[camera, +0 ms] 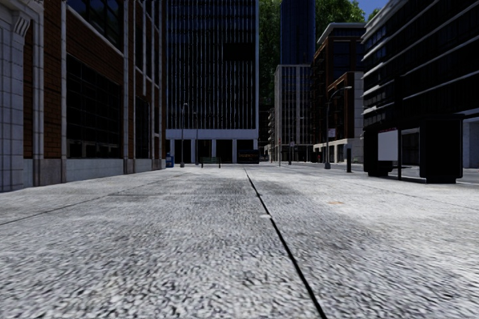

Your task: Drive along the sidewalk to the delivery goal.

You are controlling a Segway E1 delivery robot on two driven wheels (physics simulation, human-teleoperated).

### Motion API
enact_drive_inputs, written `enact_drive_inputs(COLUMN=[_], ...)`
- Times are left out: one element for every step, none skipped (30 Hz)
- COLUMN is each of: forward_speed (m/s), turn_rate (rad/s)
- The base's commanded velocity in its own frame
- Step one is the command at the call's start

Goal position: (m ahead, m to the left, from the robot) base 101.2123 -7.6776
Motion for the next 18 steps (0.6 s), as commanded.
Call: enact_drive_inputs(forward_speed=[2.0,2.0,2.0,2.0,2.0,2.0,2.0,2.0,2.0,2.0,2.0,2.0,2.0,2.0,2.0,2.0,2.0,2.0], turn_rate=[0.0,0.0,0.0,0.0,0.0,0.0,0.0,0.0,0.0,0.0,0.0,0.0,0.0,0.0,0.0,0.0,0.0,0.0])
